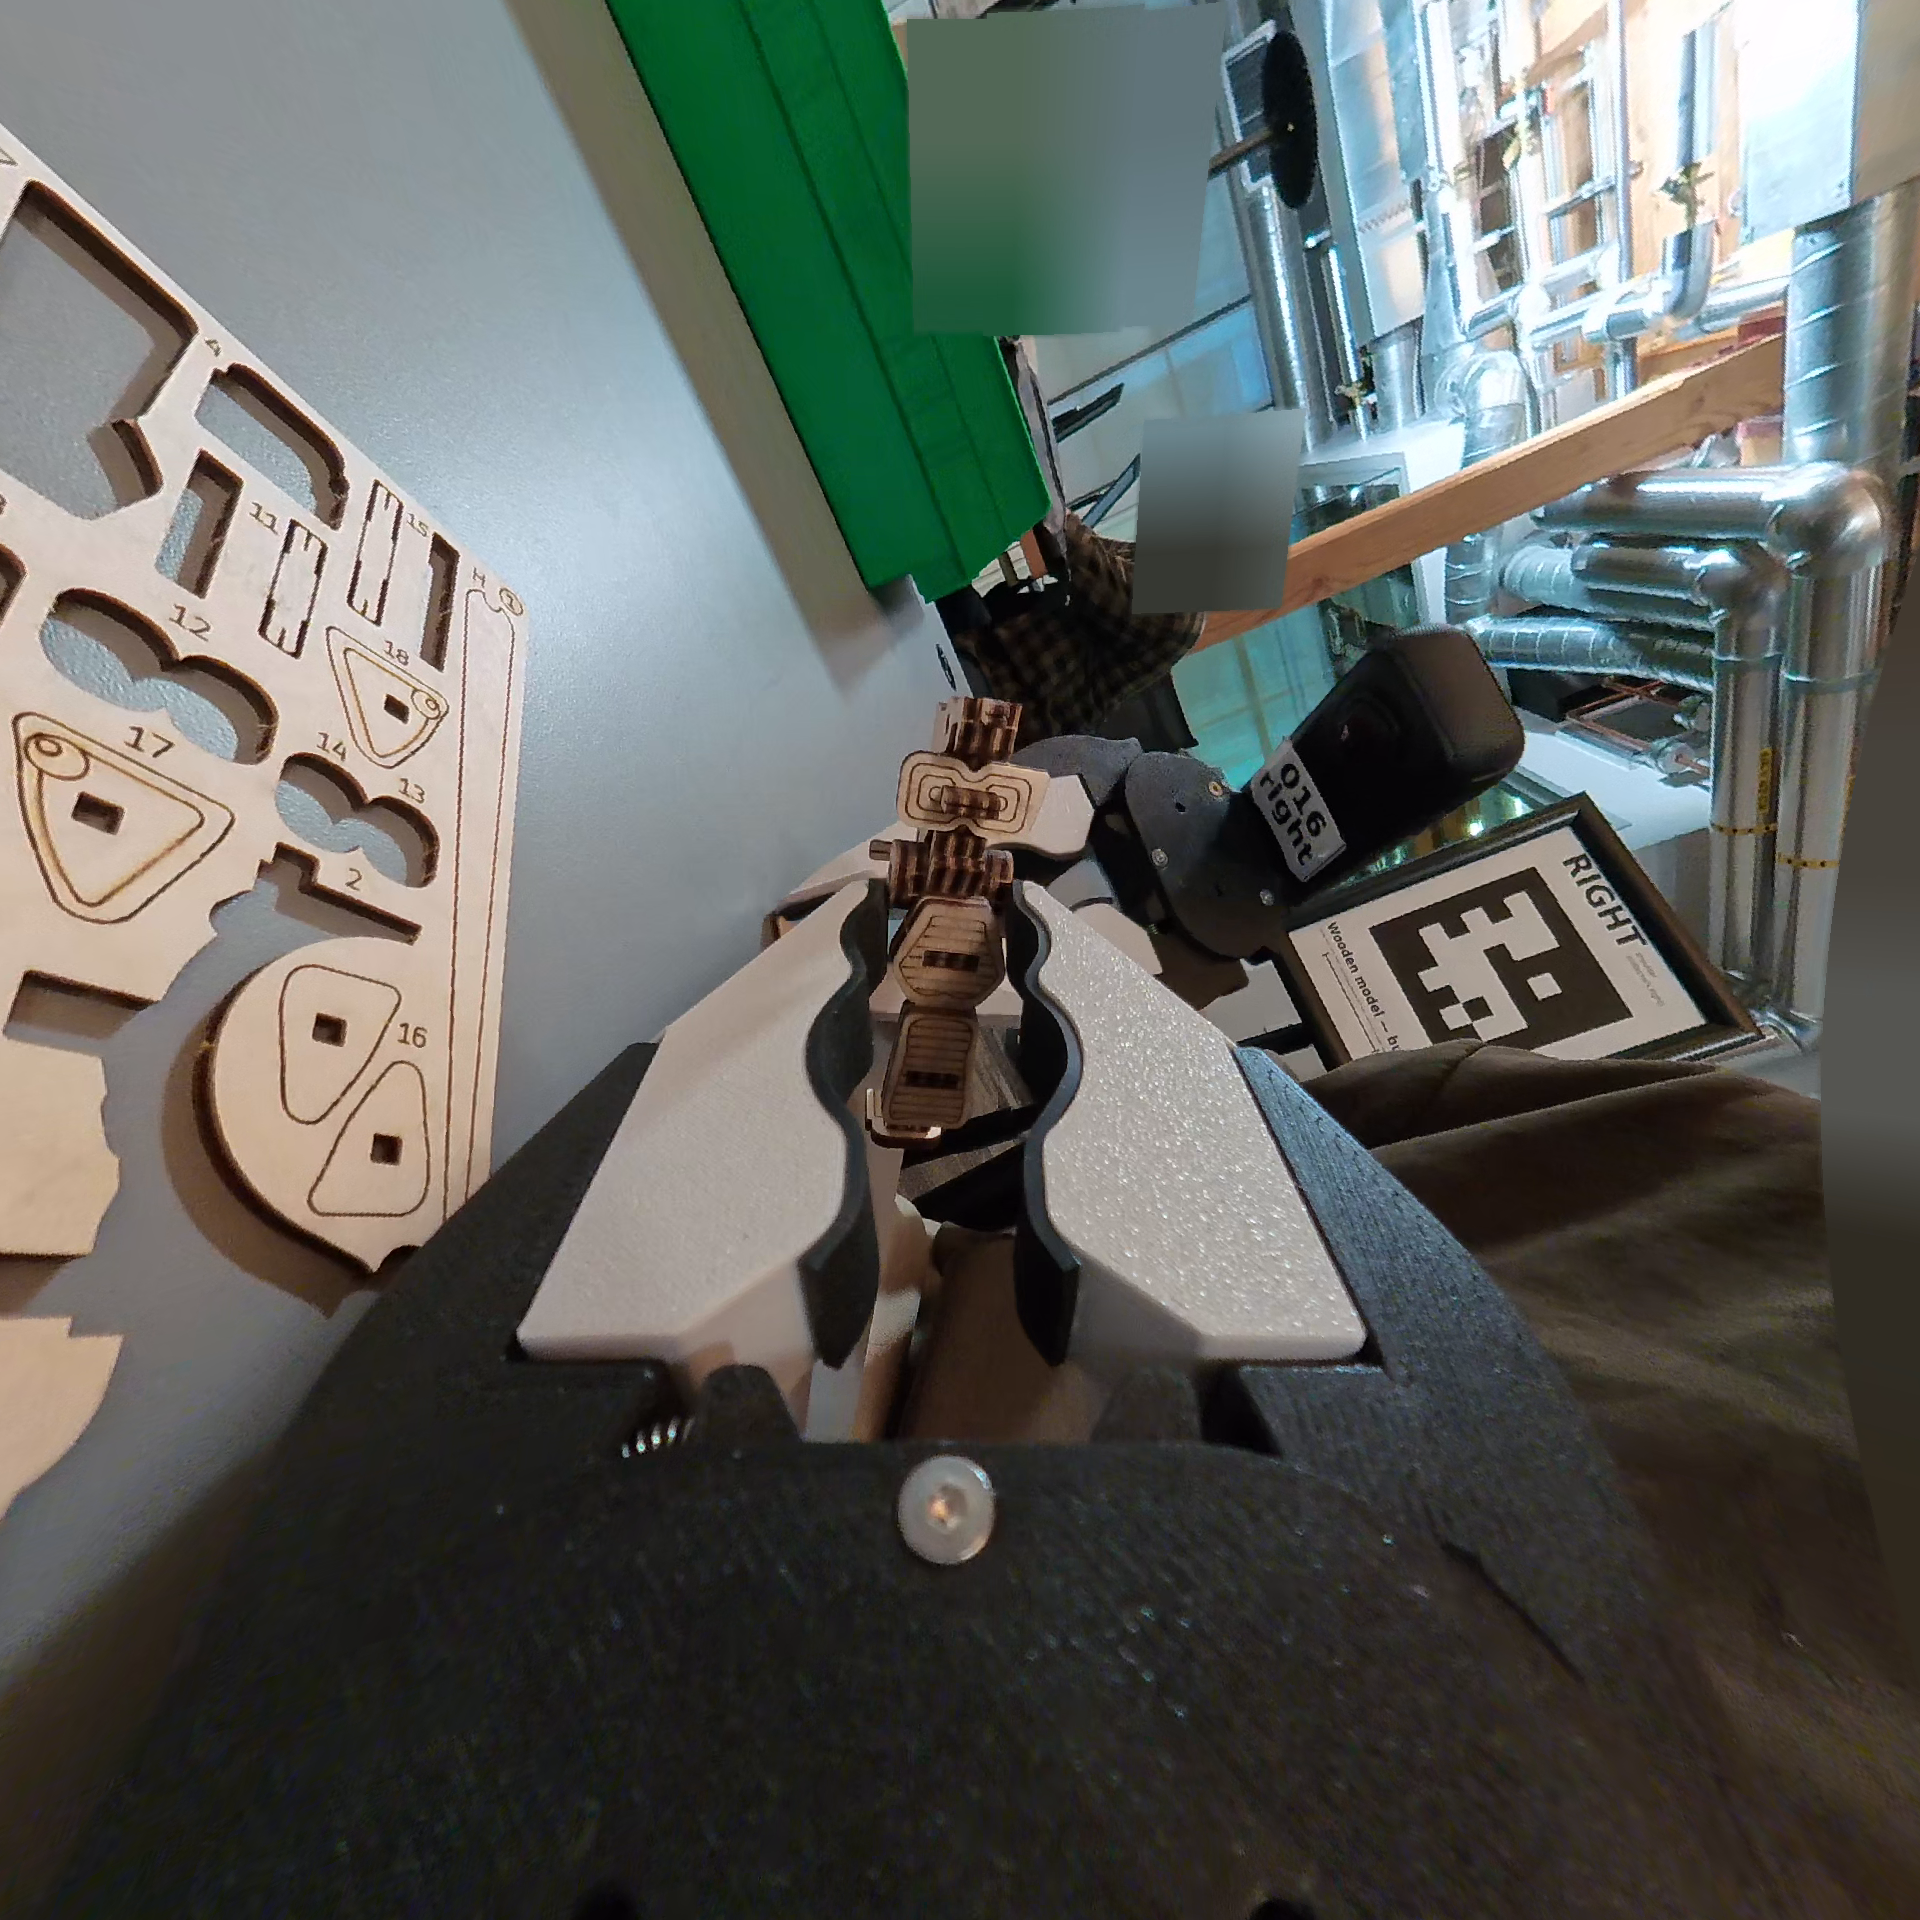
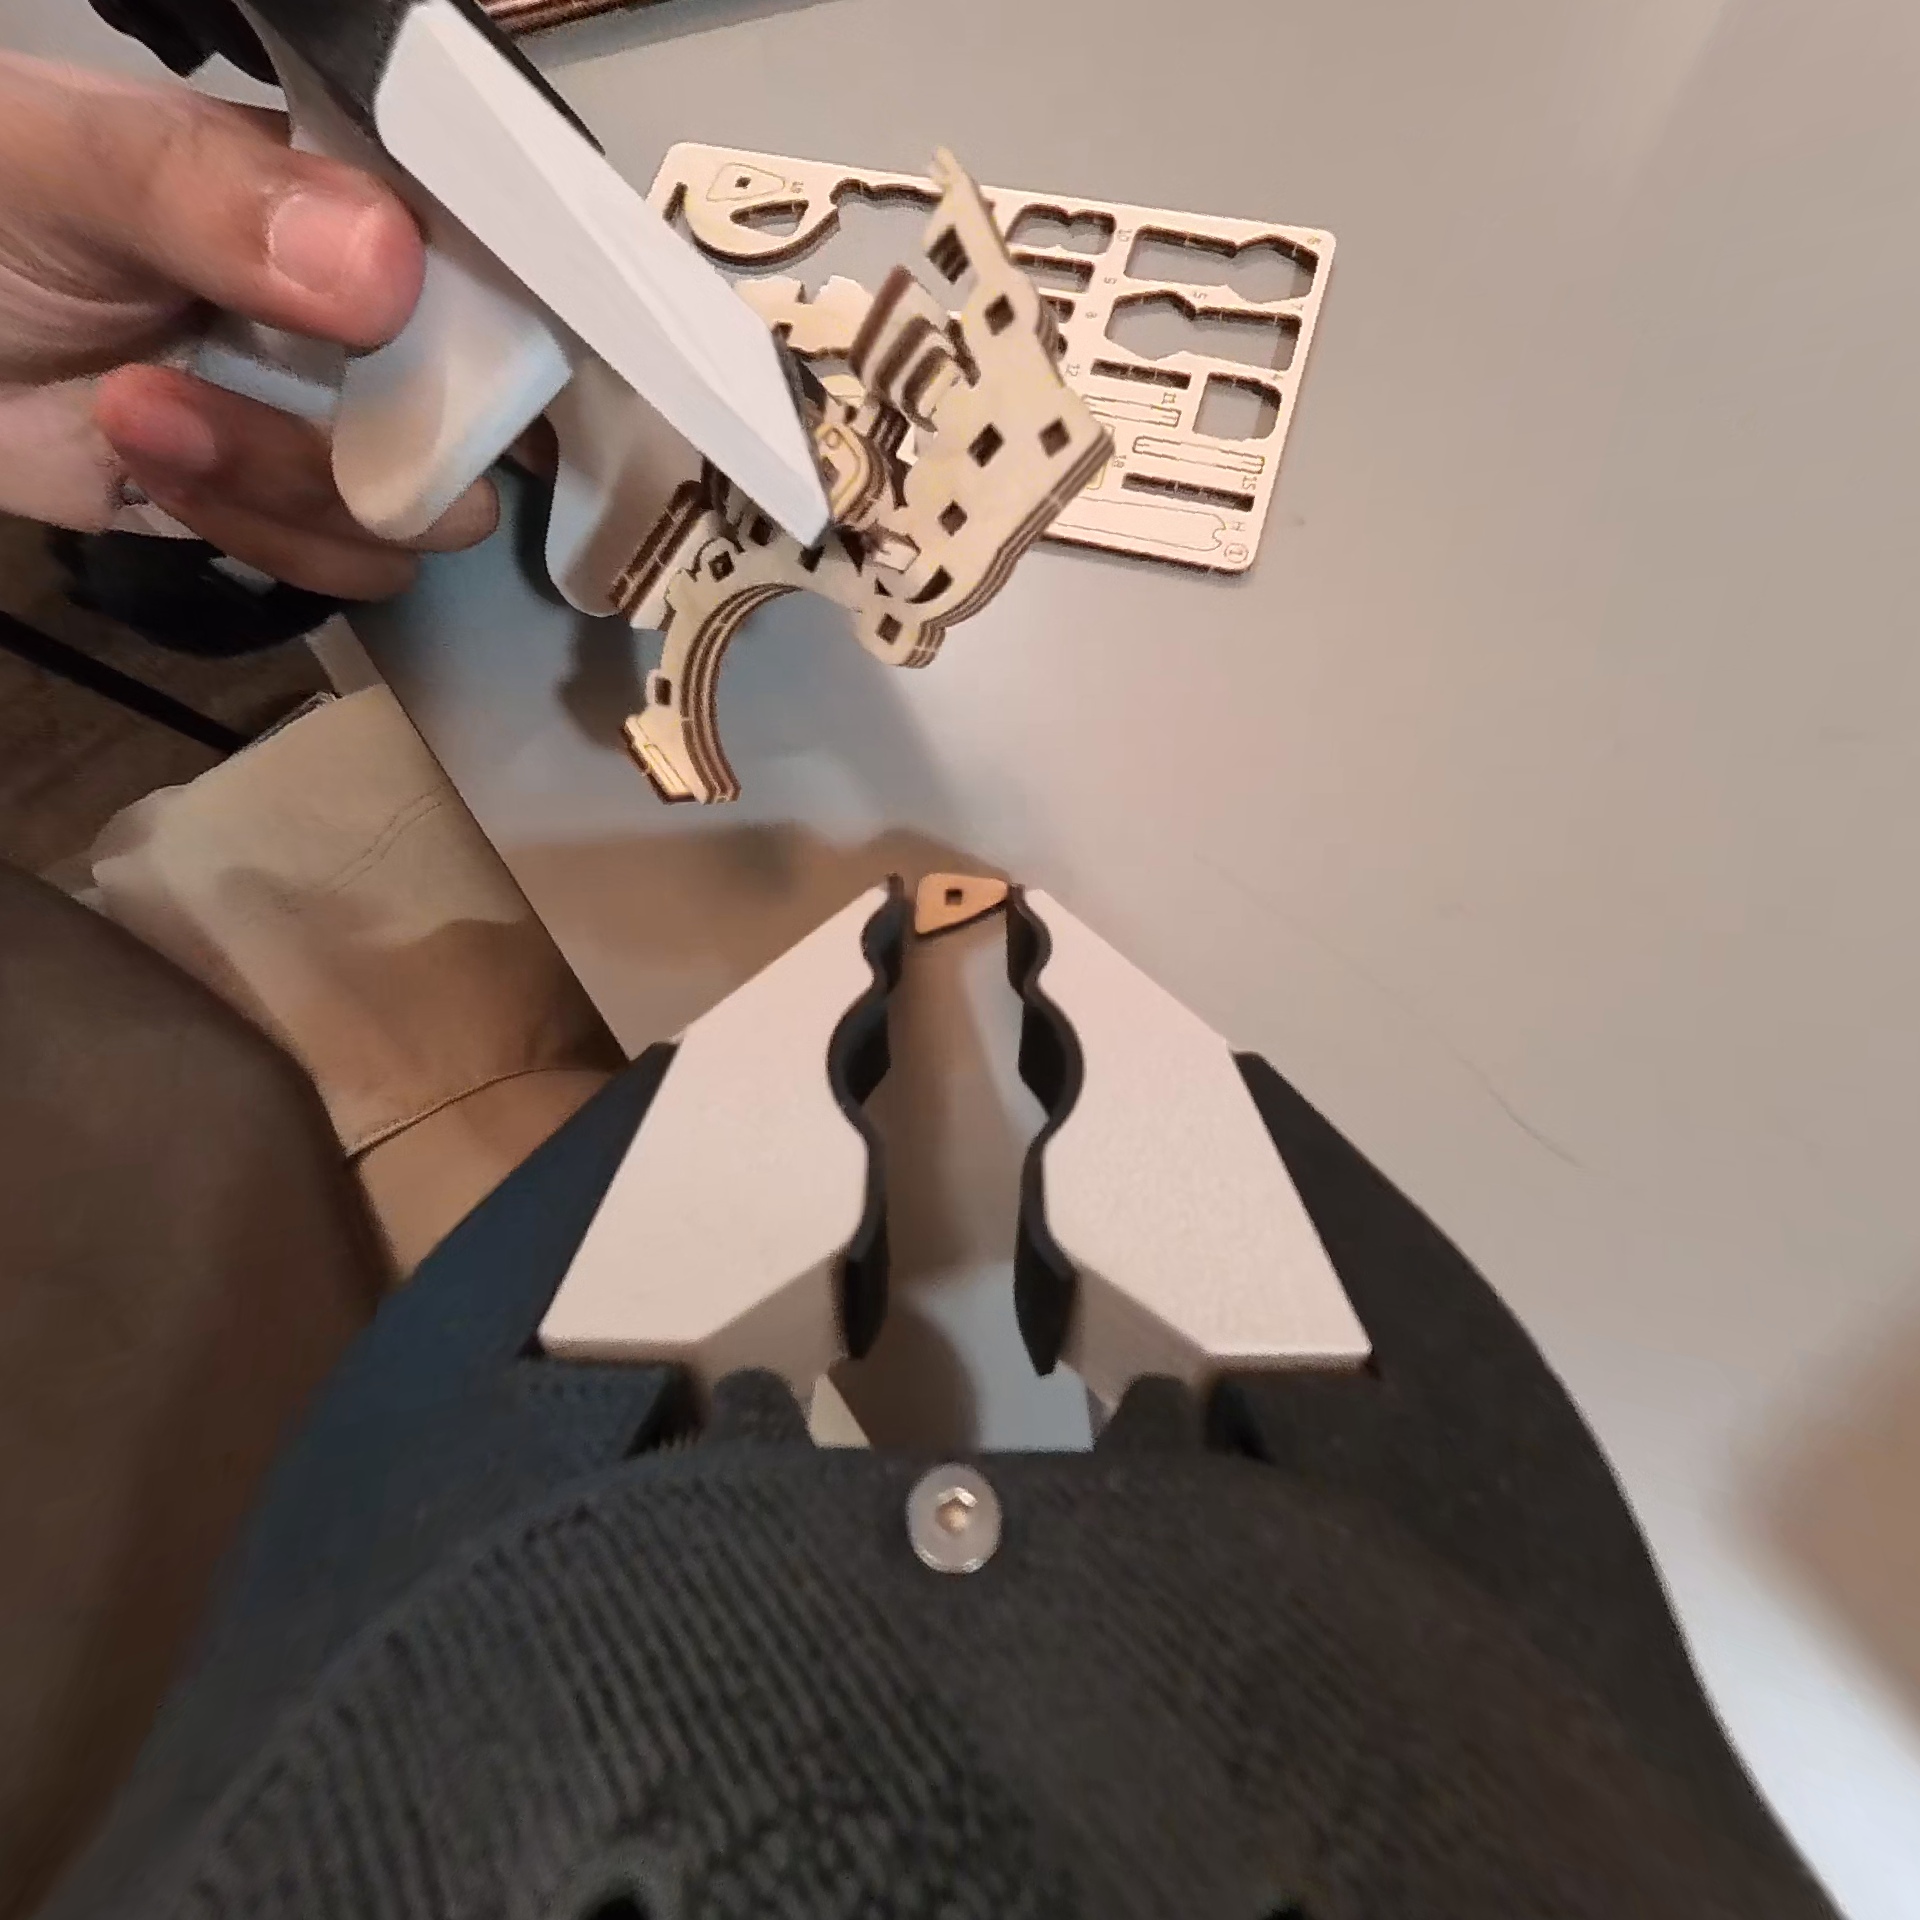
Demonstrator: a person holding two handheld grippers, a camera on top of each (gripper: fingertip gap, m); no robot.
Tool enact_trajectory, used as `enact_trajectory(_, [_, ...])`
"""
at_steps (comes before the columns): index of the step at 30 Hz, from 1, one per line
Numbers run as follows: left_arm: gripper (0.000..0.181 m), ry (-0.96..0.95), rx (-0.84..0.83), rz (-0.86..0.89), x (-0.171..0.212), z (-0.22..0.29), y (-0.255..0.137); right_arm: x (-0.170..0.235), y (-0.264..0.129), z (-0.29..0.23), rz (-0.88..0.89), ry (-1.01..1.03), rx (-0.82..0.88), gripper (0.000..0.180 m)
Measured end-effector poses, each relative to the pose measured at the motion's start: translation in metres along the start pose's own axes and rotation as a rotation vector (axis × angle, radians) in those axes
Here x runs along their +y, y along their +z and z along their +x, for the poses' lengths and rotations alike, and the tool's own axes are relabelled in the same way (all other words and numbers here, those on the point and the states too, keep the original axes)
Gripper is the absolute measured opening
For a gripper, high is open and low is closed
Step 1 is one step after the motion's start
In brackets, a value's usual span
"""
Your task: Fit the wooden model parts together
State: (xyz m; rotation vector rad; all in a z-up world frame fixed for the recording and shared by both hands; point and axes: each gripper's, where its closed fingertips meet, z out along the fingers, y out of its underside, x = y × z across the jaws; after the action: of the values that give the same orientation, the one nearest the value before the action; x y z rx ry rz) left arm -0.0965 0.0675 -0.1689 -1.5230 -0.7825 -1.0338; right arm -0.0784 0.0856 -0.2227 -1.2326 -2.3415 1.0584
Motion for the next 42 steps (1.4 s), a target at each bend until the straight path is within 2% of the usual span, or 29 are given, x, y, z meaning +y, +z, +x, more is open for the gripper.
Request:
enact_trajectory(12, [0.018,0.003,-0.001,-0.002,0.0,0.0,0.0,0.001,-0.001,-0.004,0.013,-0.015,-0.036,0.021])
enact_trajectory(20, [0.019,0.002,-0.001,-0.004,0.001,0.0,0.0,0.0,0.0,-0.006,0.011,-0.029,-0.039,0.013])
enact_trajectory(28, [0.018,0.0,0.001,-0.005,0.001,0.0,0.0,0.001,-0.003,-0.002,0.022,-0.02,-0.056,0.013])
enact_trajectory(39, [0.018,-0.005,0.004,-0.004,0.001,0.0,0.0,-0.032,-0.03,-0.003,0.228,-0.174,-0.013,0.012])
enact_trajectory(40, [0.018,-0.005,0.004,-0.006,0.001,0.0,0.0,-0.036,-0.034,-0.003,0.252,-0.192,-0.006,0.0])
enact_trajectory(42, [0.019,-0.007,0.005,-0.016,0.002,0.0,0.001,-0.043,-0.04,-0.005,0.298,-0.231,0.008,0.0])
